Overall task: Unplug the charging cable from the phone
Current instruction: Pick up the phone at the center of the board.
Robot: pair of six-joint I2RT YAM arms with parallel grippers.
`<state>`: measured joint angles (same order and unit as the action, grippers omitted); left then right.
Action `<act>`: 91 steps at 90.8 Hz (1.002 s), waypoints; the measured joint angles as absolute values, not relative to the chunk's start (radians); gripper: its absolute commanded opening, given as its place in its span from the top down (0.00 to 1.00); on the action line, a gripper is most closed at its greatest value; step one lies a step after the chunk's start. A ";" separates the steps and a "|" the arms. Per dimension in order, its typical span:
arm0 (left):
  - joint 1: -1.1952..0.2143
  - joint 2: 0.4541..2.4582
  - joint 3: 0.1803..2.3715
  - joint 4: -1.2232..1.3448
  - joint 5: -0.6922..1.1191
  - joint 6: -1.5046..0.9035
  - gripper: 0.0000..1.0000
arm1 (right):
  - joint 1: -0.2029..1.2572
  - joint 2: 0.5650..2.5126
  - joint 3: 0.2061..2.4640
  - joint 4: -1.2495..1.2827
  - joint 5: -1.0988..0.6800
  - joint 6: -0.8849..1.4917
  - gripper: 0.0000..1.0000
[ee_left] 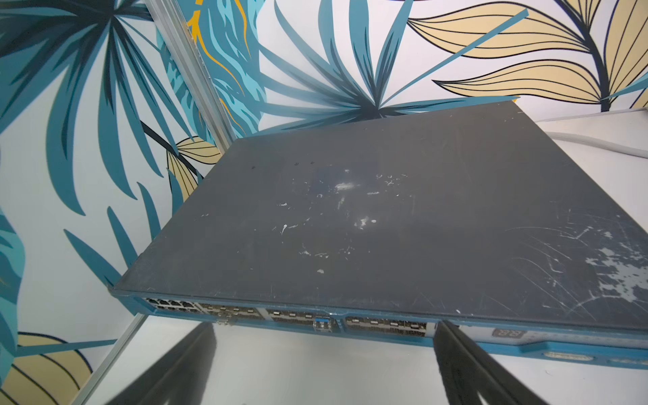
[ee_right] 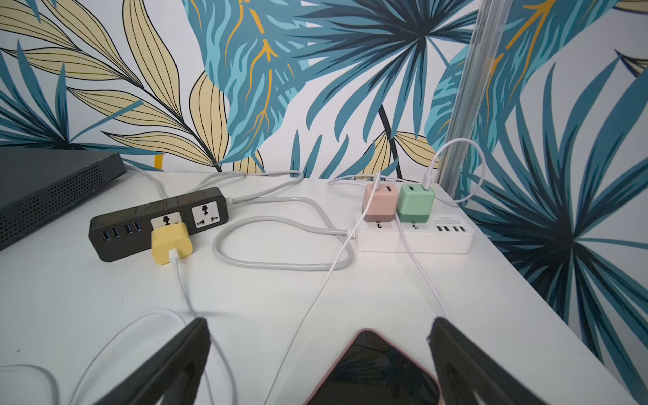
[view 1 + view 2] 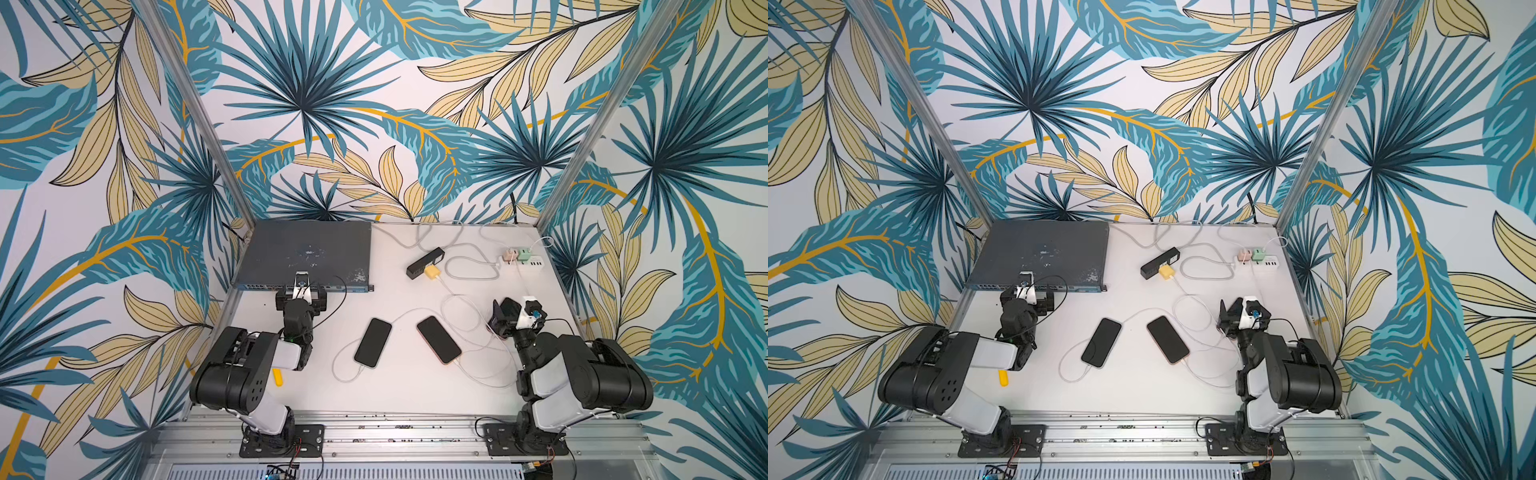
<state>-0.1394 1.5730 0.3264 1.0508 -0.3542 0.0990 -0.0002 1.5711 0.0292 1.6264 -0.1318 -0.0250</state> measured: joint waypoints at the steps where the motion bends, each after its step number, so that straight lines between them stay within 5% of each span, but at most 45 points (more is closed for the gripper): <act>1: -0.139 1.573 0.326 1.051 -0.354 0.099 0.00 | -0.001 1.568 0.035 1.614 -0.137 -0.027 0.00; 58: -0.139 1.573 0.326 1.051 -0.354 0.099 0.00 | 0.000 1.575 0.012 1.626 -0.205 -0.061 0.00; 91: -0.124 1.536 0.337 0.983 -0.344 0.087 0.00 | 0.000 1.502 0.011 1.625 -0.027 -0.007 0.00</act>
<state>-0.1242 1.5360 0.3370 0.9833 -0.3435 0.0872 -0.0002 1.5024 0.0109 1.6245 -0.0265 -0.0071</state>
